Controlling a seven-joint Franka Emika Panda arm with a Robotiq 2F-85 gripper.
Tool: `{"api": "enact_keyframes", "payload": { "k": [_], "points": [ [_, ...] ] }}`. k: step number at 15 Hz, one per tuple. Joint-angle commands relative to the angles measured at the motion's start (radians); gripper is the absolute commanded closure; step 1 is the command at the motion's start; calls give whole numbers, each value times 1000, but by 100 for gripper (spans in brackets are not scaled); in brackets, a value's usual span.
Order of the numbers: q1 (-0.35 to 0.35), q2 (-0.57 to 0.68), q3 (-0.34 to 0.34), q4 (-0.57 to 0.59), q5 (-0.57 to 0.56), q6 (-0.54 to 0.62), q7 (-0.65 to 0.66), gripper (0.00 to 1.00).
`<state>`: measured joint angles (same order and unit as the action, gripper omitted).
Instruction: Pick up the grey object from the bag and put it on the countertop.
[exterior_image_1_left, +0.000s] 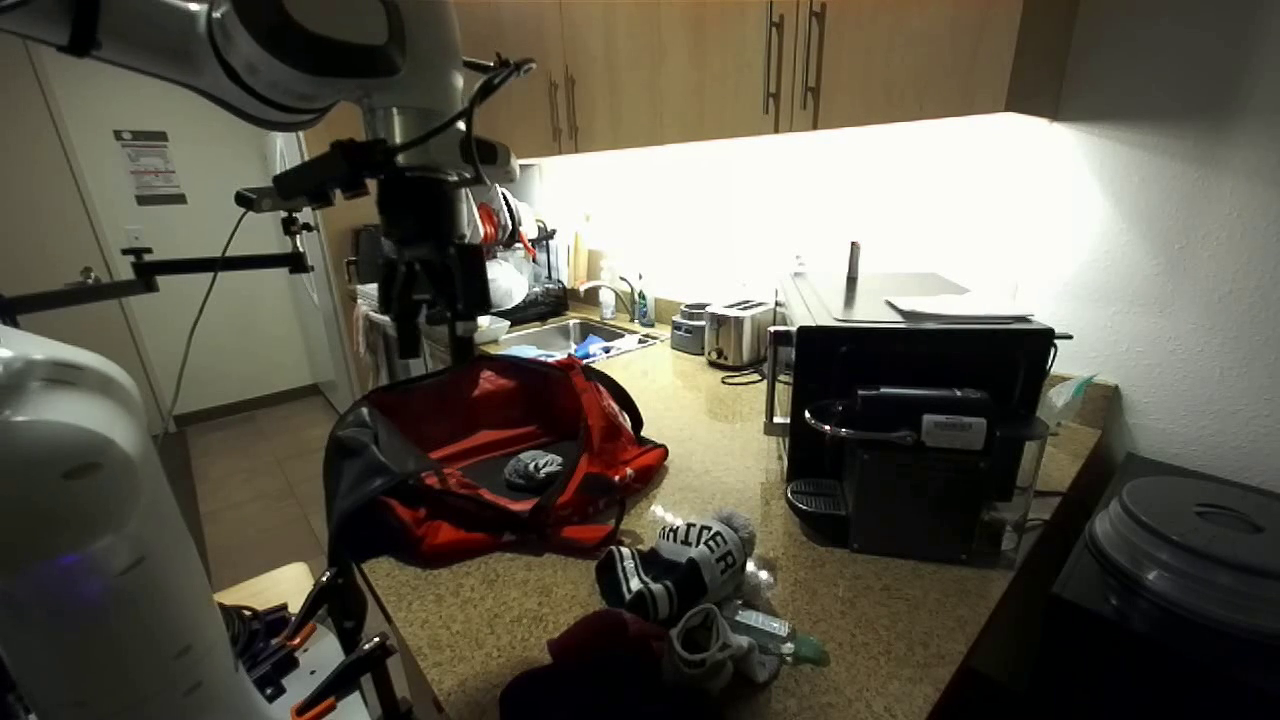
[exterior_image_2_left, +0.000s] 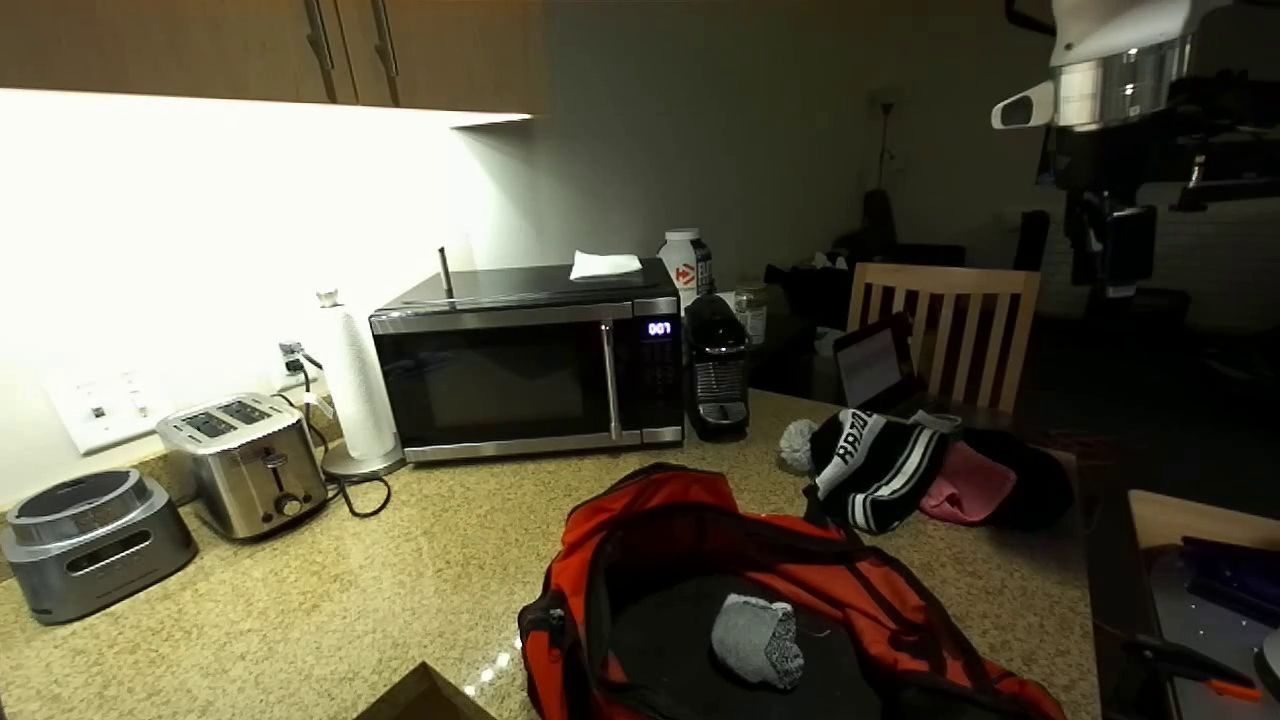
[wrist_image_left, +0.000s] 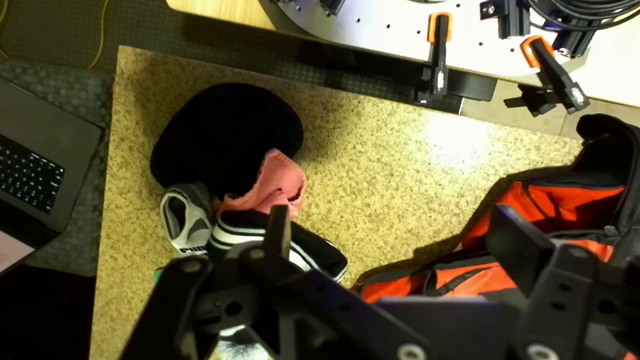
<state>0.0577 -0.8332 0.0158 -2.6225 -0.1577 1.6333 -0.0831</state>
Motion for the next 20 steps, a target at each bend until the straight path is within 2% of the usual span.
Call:
{"api": "enact_keyframes", "payload": {
  "k": [1, 9, 20],
  "points": [
    [33, 97, 20, 33, 34, 72, 13, 0],
    [76, 298, 68, 114, 74, 215, 20, 0],
    [86, 592, 112, 265, 87, 350, 23, 0]
  ]
}}
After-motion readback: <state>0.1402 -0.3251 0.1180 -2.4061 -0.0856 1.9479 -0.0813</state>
